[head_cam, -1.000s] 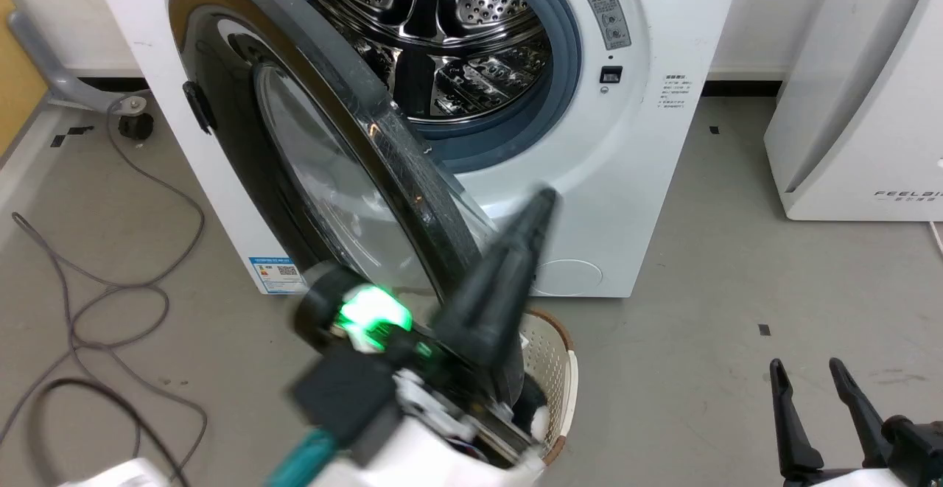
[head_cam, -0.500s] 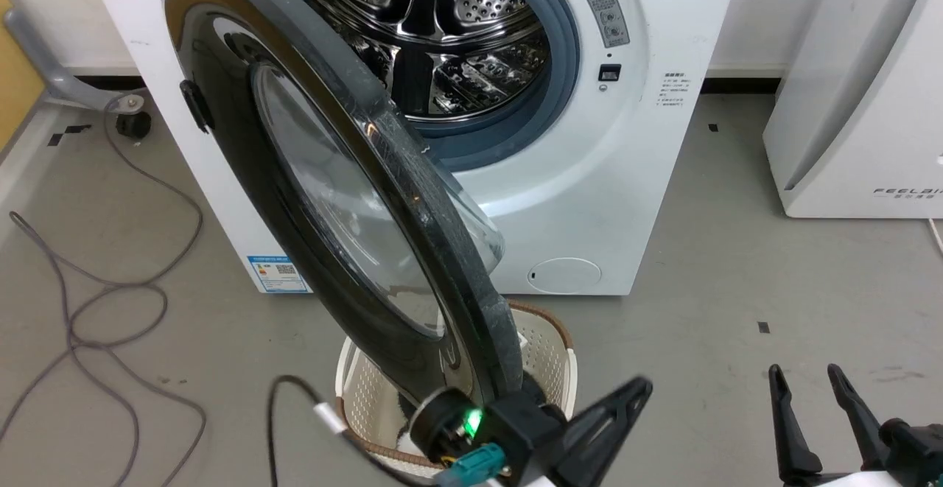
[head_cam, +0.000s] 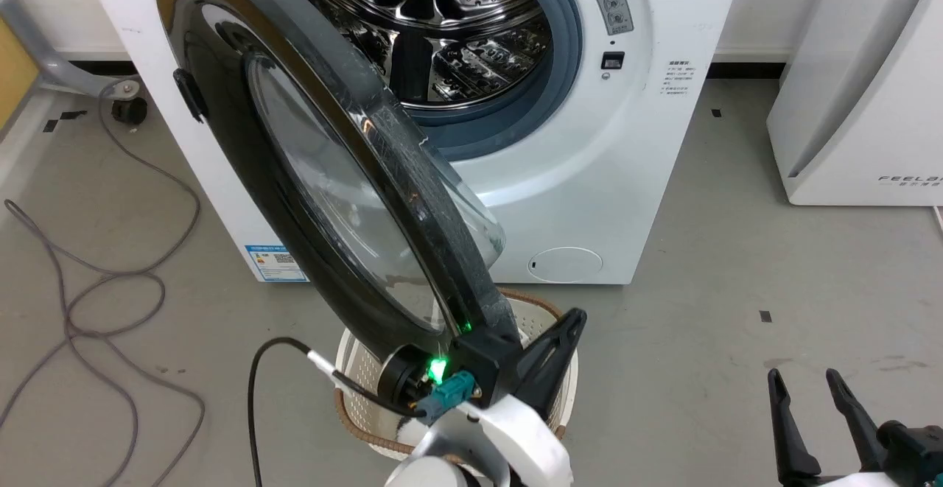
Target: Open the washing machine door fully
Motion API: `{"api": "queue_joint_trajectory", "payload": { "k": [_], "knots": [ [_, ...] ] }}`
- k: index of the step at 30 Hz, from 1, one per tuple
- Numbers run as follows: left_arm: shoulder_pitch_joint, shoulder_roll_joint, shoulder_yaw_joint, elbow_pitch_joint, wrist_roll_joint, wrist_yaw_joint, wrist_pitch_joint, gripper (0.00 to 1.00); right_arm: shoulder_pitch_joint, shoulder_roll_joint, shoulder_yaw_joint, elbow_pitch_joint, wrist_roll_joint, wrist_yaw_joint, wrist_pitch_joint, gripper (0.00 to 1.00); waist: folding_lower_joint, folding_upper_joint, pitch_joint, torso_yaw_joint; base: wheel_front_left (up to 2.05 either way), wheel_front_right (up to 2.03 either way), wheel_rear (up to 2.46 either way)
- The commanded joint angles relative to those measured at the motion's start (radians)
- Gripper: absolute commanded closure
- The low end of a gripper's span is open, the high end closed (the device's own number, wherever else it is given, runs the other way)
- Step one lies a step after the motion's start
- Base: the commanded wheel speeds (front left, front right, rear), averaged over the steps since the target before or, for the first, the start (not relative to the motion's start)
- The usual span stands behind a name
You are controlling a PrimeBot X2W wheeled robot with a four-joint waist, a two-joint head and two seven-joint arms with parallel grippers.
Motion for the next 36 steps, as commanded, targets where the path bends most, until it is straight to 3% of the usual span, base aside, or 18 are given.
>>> {"api": "queue_joint_trajectory", "payload": {
  "k": [1, 17, 36],
  "knots": [
    [-0.024, 0.0, -0.005, 0.016, -0.01, 0.013, -0.017, 1.0, -0.009, 0.003, 0.002, 0.005, 0.009, 0.001, -0.005, 0.0, 0.0, 0.0, 0.0, 0.0, 0.0, 0.0, 0.0],
    [-0.016, 0.008, -0.003, 0.067, -0.07, 0.117, -0.078, 1.0, -0.014, 0.003, 0.01, 0.035, 0.022, 0.001, -0.007, 0.0, 0.0, 0.0, -0.012, 0.007, 0.0, 0.0, 0.0],
    [0.188, 0.137, 0.042, -0.217, -0.066, 0.249, -0.02, 1.0, 0.008, 0.003, 0.013, 0.029, 0.028, 0.001, -0.007, 0.0, 0.0, 0.0, -0.035, 0.07, 0.0, 0.0, 0.0]
  ]
}}
